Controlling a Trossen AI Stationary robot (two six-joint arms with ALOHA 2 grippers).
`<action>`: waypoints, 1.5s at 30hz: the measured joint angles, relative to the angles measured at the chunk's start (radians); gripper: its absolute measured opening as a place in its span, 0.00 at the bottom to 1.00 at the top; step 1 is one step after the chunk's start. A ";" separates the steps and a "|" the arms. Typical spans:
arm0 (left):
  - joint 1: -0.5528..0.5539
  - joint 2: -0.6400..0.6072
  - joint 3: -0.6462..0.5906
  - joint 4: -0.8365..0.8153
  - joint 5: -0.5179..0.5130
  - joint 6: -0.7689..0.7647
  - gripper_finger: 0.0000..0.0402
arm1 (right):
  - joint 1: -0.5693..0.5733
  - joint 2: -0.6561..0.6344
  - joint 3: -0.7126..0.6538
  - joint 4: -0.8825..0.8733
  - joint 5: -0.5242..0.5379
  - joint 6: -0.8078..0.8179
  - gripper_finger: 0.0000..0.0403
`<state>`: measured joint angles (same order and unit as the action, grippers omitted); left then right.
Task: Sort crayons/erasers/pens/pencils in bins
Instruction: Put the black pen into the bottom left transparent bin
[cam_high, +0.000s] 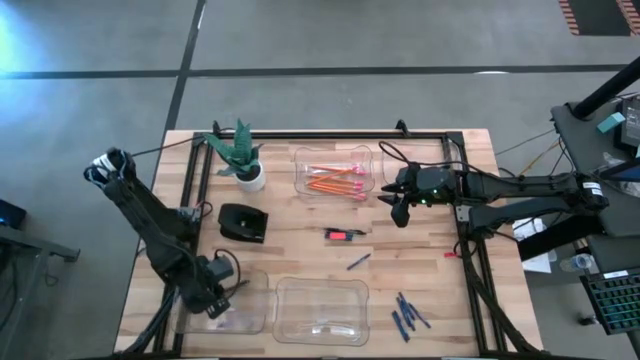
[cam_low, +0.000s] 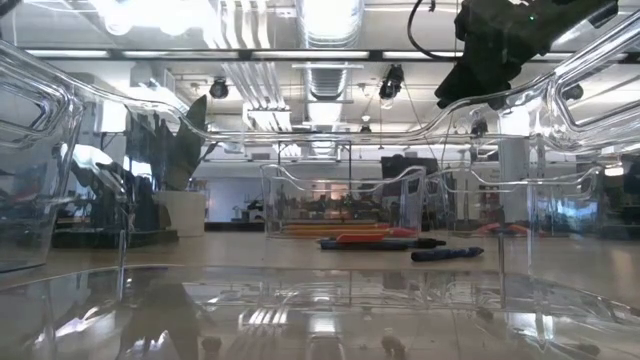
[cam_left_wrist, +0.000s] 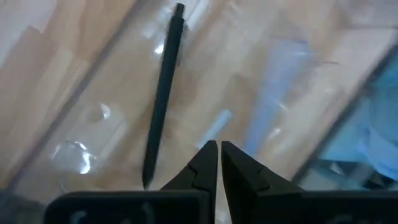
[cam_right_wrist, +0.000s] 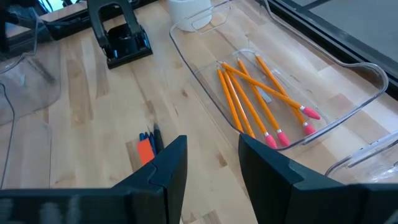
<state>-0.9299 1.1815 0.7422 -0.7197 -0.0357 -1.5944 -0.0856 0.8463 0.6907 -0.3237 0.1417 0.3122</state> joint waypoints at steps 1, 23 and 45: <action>0.001 0.002 -0.017 0.014 0.000 0.000 0.02 | 0.000 0.000 0.000 0.000 0.000 0.000 0.33; 0.082 -0.056 0.083 0.076 -0.396 0.353 0.00 | 0.000 0.000 0.000 0.000 0.000 0.001 0.33; 0.712 0.387 0.104 1.081 -0.252 1.476 0.08 | 0.000 0.001 0.000 0.000 0.000 0.002 0.33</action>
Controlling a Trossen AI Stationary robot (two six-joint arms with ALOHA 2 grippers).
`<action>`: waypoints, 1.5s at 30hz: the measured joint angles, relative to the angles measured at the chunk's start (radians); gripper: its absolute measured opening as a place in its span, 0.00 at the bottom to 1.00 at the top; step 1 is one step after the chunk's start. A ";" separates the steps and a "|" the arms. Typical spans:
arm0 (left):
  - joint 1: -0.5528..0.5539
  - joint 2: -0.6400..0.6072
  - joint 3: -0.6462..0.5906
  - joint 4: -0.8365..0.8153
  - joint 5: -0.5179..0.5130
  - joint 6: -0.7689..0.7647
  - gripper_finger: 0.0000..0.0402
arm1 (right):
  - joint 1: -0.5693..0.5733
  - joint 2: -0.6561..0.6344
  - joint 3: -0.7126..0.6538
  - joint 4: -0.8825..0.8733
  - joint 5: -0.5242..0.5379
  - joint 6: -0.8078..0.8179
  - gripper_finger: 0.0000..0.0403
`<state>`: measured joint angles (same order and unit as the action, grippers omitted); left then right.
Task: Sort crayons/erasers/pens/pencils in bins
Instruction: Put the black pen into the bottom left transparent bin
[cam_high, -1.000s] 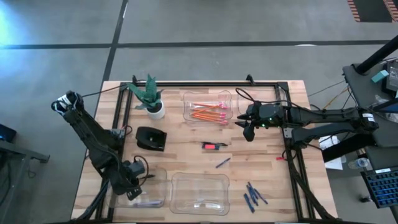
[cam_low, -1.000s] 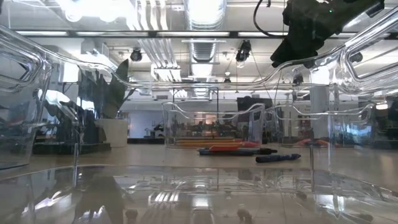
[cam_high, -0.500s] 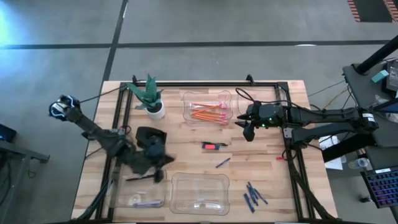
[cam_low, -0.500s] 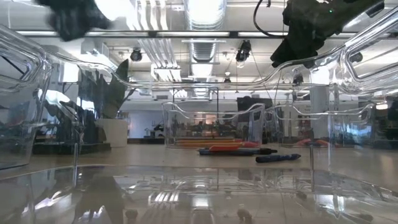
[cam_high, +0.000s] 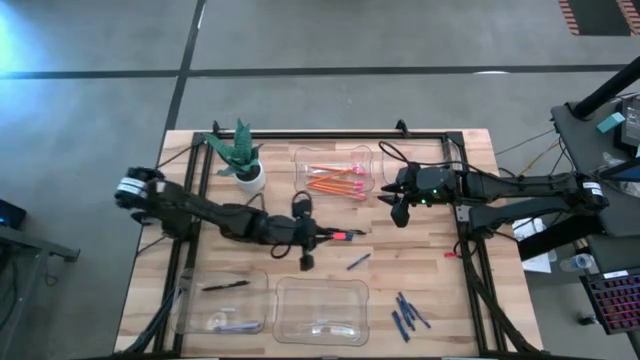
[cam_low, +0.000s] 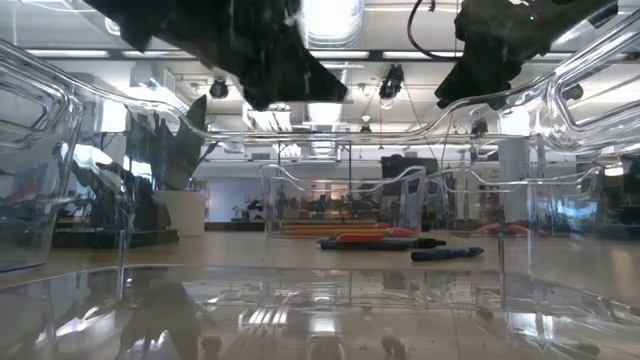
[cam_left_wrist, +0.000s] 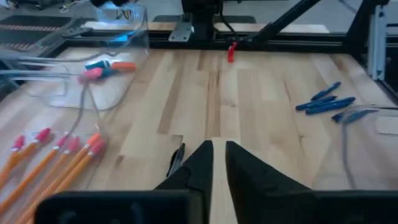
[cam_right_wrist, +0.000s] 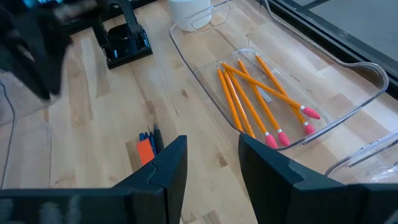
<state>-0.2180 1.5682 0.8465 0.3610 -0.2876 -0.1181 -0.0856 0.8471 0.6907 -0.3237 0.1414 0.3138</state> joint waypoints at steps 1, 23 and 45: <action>0.005 0.027 0.010 0.014 0.003 0.002 0.10 | 0.000 0.000 0.000 0.000 0.000 0.000 0.33; 0.143 0.334 0.161 0.003 0.233 -0.006 0.24 | 0.000 0.000 0.000 0.000 0.000 0.000 0.33; 0.235 0.400 0.161 -0.040 0.134 0.001 0.24 | 0.000 0.000 0.000 0.000 0.000 0.000 0.33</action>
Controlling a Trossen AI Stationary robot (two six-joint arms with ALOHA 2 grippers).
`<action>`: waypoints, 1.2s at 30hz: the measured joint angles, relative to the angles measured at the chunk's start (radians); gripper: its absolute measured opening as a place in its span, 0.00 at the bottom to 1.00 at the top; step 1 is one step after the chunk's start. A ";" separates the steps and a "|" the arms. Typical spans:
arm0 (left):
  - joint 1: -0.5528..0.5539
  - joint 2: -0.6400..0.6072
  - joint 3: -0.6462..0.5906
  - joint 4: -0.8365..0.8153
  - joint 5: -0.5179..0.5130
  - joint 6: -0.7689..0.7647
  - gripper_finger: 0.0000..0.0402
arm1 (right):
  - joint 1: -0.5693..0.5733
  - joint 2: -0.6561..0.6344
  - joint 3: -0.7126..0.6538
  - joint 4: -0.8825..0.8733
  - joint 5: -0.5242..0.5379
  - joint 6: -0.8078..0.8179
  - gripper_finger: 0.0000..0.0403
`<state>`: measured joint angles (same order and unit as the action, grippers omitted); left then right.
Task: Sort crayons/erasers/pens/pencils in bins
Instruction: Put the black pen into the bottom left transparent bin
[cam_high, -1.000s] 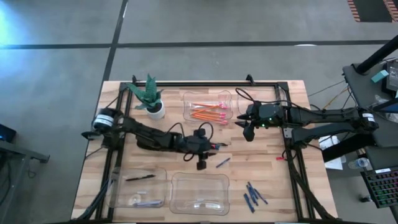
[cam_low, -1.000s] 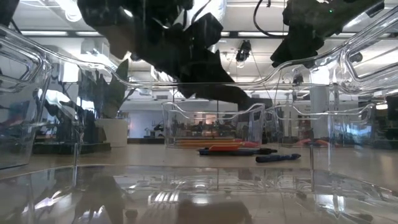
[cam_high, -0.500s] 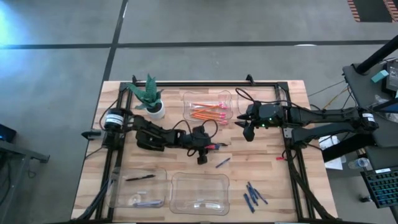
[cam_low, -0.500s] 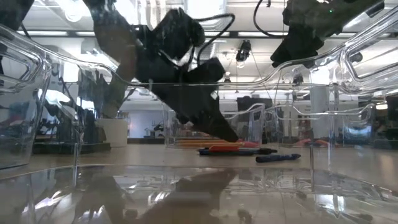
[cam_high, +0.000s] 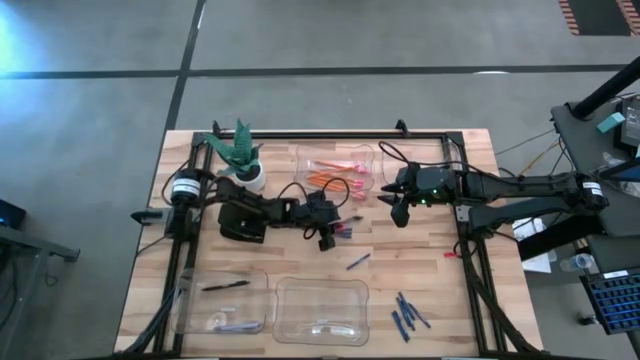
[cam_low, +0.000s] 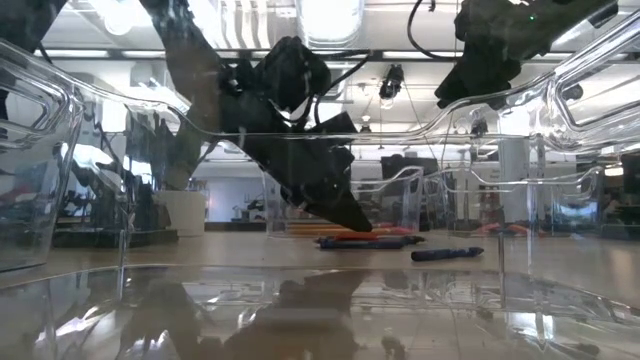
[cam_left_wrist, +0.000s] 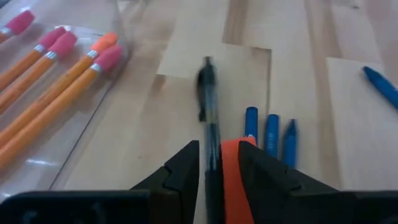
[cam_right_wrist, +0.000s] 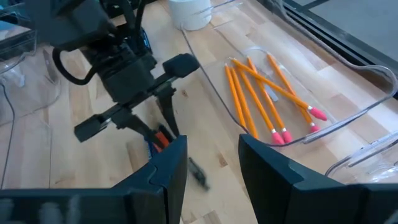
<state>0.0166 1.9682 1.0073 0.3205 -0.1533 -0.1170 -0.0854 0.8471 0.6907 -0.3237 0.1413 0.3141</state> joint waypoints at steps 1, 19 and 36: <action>0.002 0.000 0.000 -0.001 0.000 0.000 0.24 | 0.000 0.000 0.000 0.000 0.000 0.000 0.33; -0.016 -0.001 0.009 0.009 -0.018 -0.007 0.24 | 0.000 0.000 0.000 0.000 0.000 0.000 0.33; -0.010 0.041 0.004 -0.013 -0.039 -0.087 0.22 | 0.000 0.000 0.000 0.000 0.000 0.000 0.33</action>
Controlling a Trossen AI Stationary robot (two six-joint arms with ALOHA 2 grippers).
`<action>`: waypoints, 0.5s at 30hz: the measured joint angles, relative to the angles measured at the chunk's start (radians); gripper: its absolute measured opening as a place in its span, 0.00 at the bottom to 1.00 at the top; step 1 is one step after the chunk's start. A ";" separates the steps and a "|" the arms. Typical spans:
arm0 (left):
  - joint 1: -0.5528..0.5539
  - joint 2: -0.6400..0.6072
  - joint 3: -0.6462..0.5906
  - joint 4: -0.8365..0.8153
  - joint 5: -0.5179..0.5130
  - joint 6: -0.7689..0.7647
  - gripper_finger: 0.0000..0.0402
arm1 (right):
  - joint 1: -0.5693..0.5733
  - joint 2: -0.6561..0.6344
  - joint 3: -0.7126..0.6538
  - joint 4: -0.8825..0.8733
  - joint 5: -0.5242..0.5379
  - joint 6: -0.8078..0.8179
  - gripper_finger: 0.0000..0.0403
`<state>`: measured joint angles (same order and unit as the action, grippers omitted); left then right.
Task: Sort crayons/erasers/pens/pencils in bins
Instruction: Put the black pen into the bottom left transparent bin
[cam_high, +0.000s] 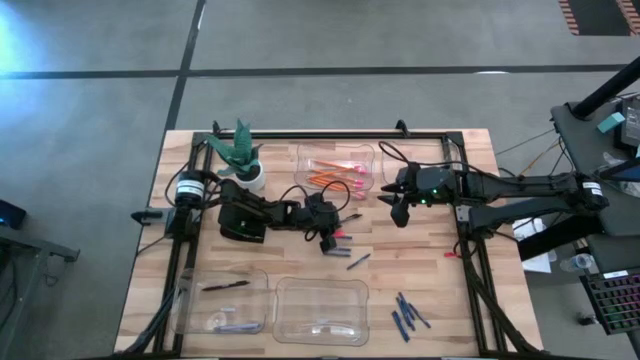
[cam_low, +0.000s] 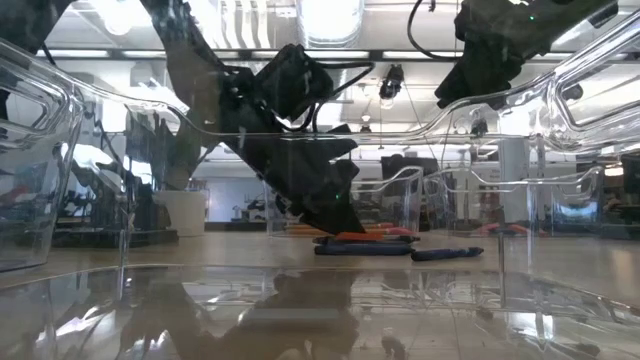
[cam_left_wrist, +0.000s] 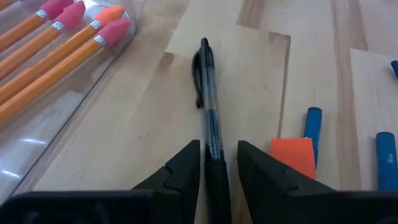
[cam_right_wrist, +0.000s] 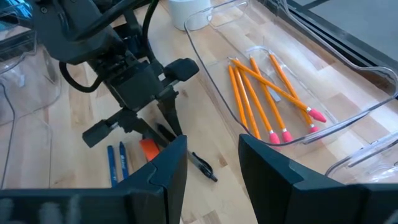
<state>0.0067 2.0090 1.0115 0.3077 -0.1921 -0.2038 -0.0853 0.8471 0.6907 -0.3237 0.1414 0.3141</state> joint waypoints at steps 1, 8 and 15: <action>0.000 0.000 0.000 -0.001 0.000 0.000 0.20 | 0.000 0.000 0.000 0.000 0.000 0.000 0.33; 0.000 0.000 0.001 -0.005 0.005 -0.016 0.04 | 0.000 0.000 0.000 0.000 0.000 0.000 0.33; -0.002 -0.050 0.004 -0.038 0.019 -0.026 0.04 | 0.000 0.000 0.000 0.000 0.000 0.000 0.33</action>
<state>0.0051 1.9591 1.0154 0.2693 -0.1733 -0.2296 -0.0854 0.8471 0.6907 -0.3239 0.1413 0.3141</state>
